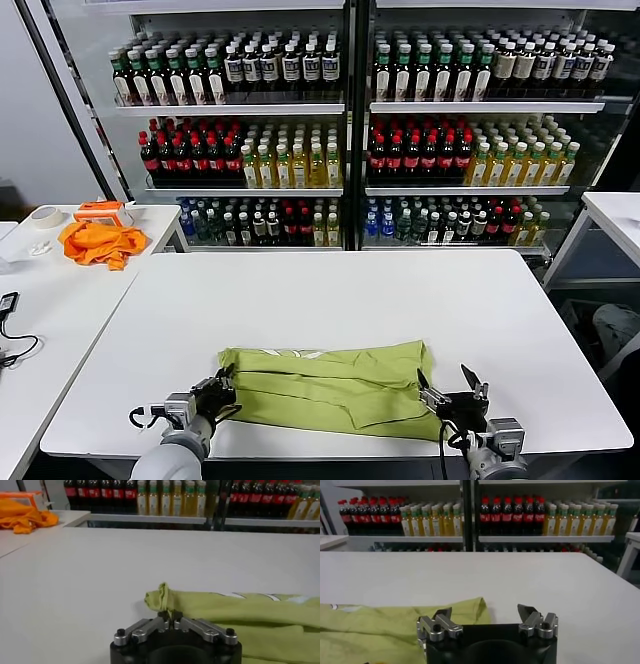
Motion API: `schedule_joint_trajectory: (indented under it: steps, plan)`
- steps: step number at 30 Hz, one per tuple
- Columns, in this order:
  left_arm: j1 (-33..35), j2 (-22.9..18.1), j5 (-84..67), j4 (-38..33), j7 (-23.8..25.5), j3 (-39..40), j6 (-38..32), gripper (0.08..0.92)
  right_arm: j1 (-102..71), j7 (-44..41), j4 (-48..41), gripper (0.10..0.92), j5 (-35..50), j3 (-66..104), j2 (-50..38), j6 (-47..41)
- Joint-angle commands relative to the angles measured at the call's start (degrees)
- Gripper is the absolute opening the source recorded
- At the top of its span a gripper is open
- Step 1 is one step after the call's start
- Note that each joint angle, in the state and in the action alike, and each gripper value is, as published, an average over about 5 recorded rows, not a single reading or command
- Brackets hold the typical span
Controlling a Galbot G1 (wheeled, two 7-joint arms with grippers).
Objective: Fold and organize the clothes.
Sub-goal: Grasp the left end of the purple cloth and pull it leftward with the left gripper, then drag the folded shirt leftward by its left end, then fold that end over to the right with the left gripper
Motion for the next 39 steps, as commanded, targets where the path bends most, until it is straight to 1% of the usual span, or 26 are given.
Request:
schedule_joint_trajectory:
  steps: [1,4,8,11,14,18,20,22,25,30,39]
  plan:
    - [1.2,4.5,13.2,-4.2,0.9,-13.5,6.4,0.099,0.4,-0.2,0.2,0.823,-0.2,0.4,-0.2,0.1]
    - [3.9,8.2,13.7,-5.4,1.0,-21.2,9.8,0.099,1.2,-0.3,0.0,0.823,-0.1,0.4,-0.3,0.1]
    - [7.3,12.0,13.4,-4.5,2.3,-30.2,11.0,0.099,2.2,-0.4,-0.5,0.823,-0.1,0.0,-0.1,0.1]
    - [8.5,13.2,13.4,-4.5,2.9,-32.6,11.0,0.099,2.8,-0.4,-0.8,0.823,-0.1,-0.4,0.0,0.1]
    - [8.2,12.0,10.2,-7.5,2.6,-29.0,11.0,0.099,3.0,-0.5,-1.0,0.823,-0.2,-0.5,0.2,0.1]
    - [6.3,8.8,-3.4,-14.1,0.8,-19.4,11.1,0.099,2.8,-0.5,-0.8,0.823,-0.3,-0.2,0.1,0.0]
    - [5.1,7.2,-6.2,-16.1,1.2,-15.2,11.1,0.099,2.4,-0.5,-0.7,0.823,-0.4,0.3,-0.1,0.0]
    - [3.7,5.6,-5.9,-16.9,2.3,-11.4,11.1,0.099,1.9,-0.5,-0.6,0.823,-0.5,0.9,-0.1,0.0]
    - [1.5,3.7,-5.0,-15.9,3.3,-7.5,11.1,0.099,1.2,-0.6,-0.4,0.823,-0.6,1.7,0.0,0.1]
    - [-1.7,1.5,-5.0,-13.1,3.5,-3.9,11.0,0.099,0.8,-0.6,-0.4,0.823,-0.6,2.5,0.2,0.1]
    - [-4.2,-0.9,-5.1,-11.4,3.7,-0.9,11.0,0.099,0.7,-0.8,-0.8,0.823,-1.4,2.6,1.0,0.2]
